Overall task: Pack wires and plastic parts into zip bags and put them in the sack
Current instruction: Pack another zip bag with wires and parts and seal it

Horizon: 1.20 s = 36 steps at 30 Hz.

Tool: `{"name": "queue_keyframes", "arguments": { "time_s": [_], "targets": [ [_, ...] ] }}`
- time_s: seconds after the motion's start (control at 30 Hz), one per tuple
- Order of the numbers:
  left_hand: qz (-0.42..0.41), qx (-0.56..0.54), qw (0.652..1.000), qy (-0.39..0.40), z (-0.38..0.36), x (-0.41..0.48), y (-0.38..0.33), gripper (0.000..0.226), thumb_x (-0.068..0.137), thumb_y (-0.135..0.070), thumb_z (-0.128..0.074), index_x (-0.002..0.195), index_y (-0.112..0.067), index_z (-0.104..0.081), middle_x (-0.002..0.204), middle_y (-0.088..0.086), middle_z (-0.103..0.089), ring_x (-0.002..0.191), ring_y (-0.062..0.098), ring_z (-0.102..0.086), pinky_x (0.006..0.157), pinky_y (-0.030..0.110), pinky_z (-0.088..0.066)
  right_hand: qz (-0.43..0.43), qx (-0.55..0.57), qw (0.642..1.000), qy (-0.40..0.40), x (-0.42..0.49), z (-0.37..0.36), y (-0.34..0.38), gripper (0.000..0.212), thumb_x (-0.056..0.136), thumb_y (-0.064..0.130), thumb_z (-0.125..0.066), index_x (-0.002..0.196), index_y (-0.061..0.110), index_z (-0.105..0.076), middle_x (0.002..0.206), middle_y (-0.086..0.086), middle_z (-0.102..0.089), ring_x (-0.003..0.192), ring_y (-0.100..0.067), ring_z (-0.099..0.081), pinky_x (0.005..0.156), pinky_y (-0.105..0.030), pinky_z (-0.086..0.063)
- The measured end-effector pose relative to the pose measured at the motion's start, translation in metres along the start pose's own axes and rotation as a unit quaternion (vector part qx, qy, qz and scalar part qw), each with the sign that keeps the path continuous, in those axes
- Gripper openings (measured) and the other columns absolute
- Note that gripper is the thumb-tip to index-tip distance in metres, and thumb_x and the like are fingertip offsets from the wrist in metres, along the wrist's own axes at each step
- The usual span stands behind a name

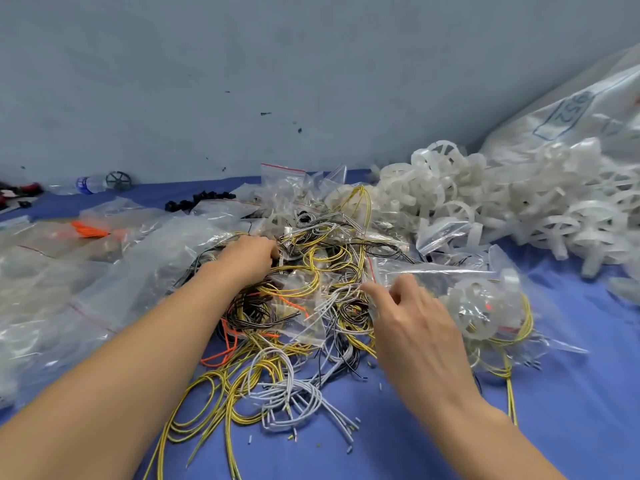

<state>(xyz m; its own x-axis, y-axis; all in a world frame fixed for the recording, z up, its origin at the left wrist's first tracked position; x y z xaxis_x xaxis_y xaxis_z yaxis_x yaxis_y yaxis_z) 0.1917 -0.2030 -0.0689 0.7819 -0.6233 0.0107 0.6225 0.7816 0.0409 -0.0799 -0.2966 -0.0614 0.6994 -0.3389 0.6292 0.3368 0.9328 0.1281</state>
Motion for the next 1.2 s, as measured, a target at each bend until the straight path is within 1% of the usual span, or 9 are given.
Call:
{"name": "queue_keyframes", "arguments": {
  "time_s": [0.23,0.33,0.4,0.53,0.67,0.8,0.9,1.07,1.2],
  "targets": [
    [0.0,0.063,0.997,-0.046,0.009,-0.008,0.006,0.017,0.097,-0.028,-0.055,0.11,-0.021,-0.064,0.115,0.002,-0.065,0.105,0.025,-0.059,0.086,0.039,-0.05,-0.012,0.001,1.0,-0.007,0.002,0.006,-0.009,0.06,0.055,-0.006,-0.077,0.11,0.016,-0.068,0.078,-0.004,-0.049,0.053,-0.021,-0.03,0.051,-0.029,-0.024],
    [0.019,-0.133,0.978,-0.162,0.029,-0.036,0.0,0.02,0.099,-0.031,-0.053,0.109,-0.016,-0.063,0.104,-0.001,-0.064,0.094,0.018,-0.059,0.079,0.035,-0.049,-0.064,0.041,0.997,0.005,0.002,0.008,-0.016,0.049,0.075,0.009,-0.068,0.122,0.016,-0.058,0.091,-0.004,-0.055,0.05,-0.026,-0.053,0.042,-0.029,-0.024],
    [0.026,-0.354,0.912,-0.206,0.035,-0.061,-0.012,0.016,0.097,-0.035,-0.055,0.102,-0.021,-0.062,0.094,-0.008,-0.064,0.084,0.008,-0.061,0.072,0.025,-0.045,-0.12,0.103,0.987,0.027,0.002,0.006,-0.024,0.034,0.087,0.02,-0.055,0.121,0.02,-0.054,0.105,0.0,-0.058,0.063,-0.029,-0.062,0.047,-0.033,-0.031],
    [-0.03,-0.588,0.806,-0.066,0.025,-0.107,-0.078,0.015,0.092,-0.04,-0.061,0.095,-0.027,-0.067,0.08,-0.008,-0.072,0.071,-0.002,-0.065,0.06,0.014,-0.049,-0.197,0.223,0.953,0.049,0.006,-0.005,-0.046,0.011,0.092,0.026,-0.052,0.103,0.026,-0.056,0.095,0.008,-0.06,0.083,-0.02,-0.058,0.07,-0.039,-0.047],
    [-0.062,-0.636,0.768,0.03,0.022,-0.121,-0.128,0.017,0.093,-0.033,-0.063,0.095,-0.017,-0.068,0.076,-0.005,-0.071,0.068,0.015,-0.066,0.061,0.026,-0.054,-0.23,0.267,0.936,0.022,0.008,-0.003,-0.058,0.002,0.088,0.028,-0.059,0.089,0.028,-0.059,0.075,0.013,-0.06,0.071,0.001,-0.055,0.059,-0.014,-0.037],
    [-0.027,-0.628,0.776,0.048,0.006,-0.124,-0.143,0.019,0.093,-0.03,-0.063,0.094,-0.011,-0.066,0.08,0.001,-0.068,0.052,0.013,-0.059,0.047,0.024,-0.048,-0.237,0.298,0.925,-0.012,0.007,0.003,-0.06,0.002,0.087,0.028,-0.059,0.087,0.029,-0.06,0.075,0.015,-0.061,0.073,0.001,-0.056,0.058,-0.019,-0.034],
    [-0.022,-0.572,0.819,0.02,-0.003,-0.126,-0.146,0.015,0.092,-0.033,-0.063,0.087,-0.019,-0.065,0.065,-0.006,-0.064,0.045,0.008,-0.054,0.043,0.022,-0.045,-0.226,0.294,0.928,-0.031,0.007,0.01,-0.058,0.003,0.087,0.027,-0.06,0.087,0.03,-0.06,0.076,0.014,-0.061,0.074,-0.004,-0.056,0.064,-0.032,-0.037],
    [-0.115,-0.531,0.84,0.009,0.0,-0.127,-0.17,0.021,0.094,-0.012,-0.055,0.102,-0.019,-0.072,0.087,-0.003,-0.072,0.077,0.01,-0.066,0.075,0.033,-0.055,-0.198,0.287,0.936,-0.037,0.005,0.015,-0.05,0.005,0.087,0.026,-0.061,0.09,0.029,-0.06,0.079,0.014,-0.061,0.072,-0.005,-0.055,0.062,-0.029,-0.035],
    [-0.175,-0.533,0.826,0.062,0.006,-0.13,-0.174,0.044,0.09,0.001,-0.036,0.097,-0.03,-0.067,0.057,0.006,-0.054,0.038,0.012,-0.048,0.044,0.024,-0.042,-0.202,0.295,0.933,-0.042,0.004,0.018,-0.051,0.004,0.086,0.028,-0.061,0.09,0.029,-0.062,0.078,0.016,-0.062,0.074,-0.007,-0.058,0.065,-0.036,-0.044]
  ]
}}
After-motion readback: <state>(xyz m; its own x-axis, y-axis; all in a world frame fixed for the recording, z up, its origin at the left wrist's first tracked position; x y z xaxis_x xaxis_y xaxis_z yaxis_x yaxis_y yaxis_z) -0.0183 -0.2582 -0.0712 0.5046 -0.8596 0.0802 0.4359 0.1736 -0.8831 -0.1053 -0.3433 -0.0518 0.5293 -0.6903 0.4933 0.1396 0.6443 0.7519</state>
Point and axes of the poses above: each hand's wrist, its own x-axis towards the middle knuckle, its own z-axis out of the back of the hand, y = z × x, the point moved 6 cm from there along x, towards the middle knuckle
